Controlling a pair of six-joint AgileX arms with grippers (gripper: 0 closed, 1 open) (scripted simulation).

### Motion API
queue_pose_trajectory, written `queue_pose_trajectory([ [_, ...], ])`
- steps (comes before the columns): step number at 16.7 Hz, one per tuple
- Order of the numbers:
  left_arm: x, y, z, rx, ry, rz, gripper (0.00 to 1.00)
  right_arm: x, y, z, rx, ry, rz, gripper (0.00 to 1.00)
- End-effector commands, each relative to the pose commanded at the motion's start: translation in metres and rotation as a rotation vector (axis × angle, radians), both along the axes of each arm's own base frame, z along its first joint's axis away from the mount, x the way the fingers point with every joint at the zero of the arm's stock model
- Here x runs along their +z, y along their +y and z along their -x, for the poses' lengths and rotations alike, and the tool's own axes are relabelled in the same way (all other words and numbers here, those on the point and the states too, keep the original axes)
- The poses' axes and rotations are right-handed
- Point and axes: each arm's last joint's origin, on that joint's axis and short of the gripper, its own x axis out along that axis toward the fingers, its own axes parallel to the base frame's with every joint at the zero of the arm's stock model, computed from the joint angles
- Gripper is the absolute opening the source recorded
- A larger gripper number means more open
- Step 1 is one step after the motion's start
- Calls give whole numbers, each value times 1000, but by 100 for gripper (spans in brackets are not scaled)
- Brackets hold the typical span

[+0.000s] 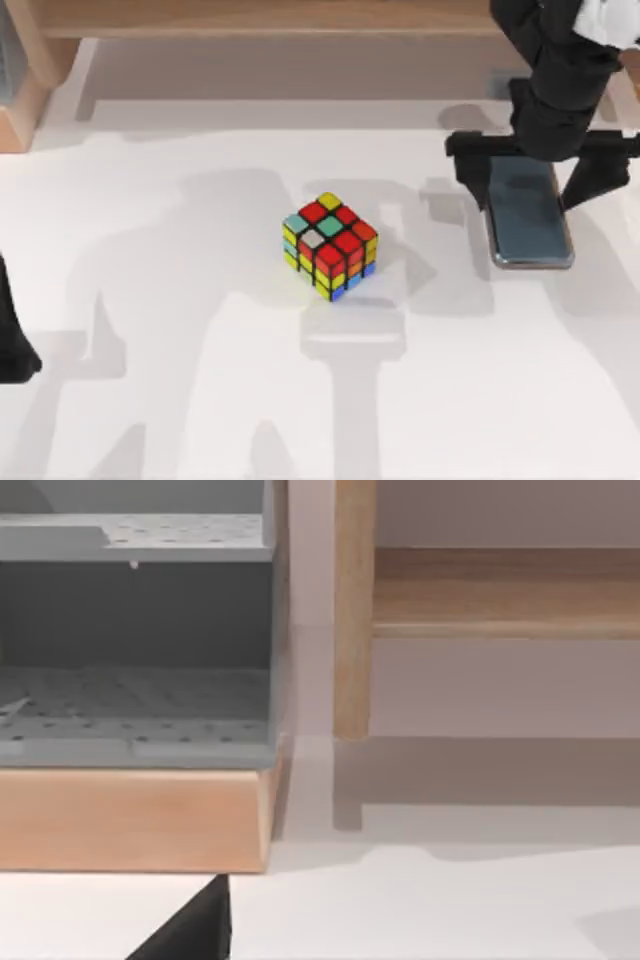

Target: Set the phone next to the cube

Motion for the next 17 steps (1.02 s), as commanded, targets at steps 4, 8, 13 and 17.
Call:
queue_pose_trajectory([
  [4,0,0,0,0,0,0,100,-2,36,14,10,1,-2,0],
  [8,0,0,0,0,0,0,100,-2,45,17,13,1,-3,0],
  [13,0,0,0,0,0,0,100,-1,43,17,8,-1,-5,0],
  [17,0,0,0,0,0,0,100,4,43,16,9,-18,-12,0],
])
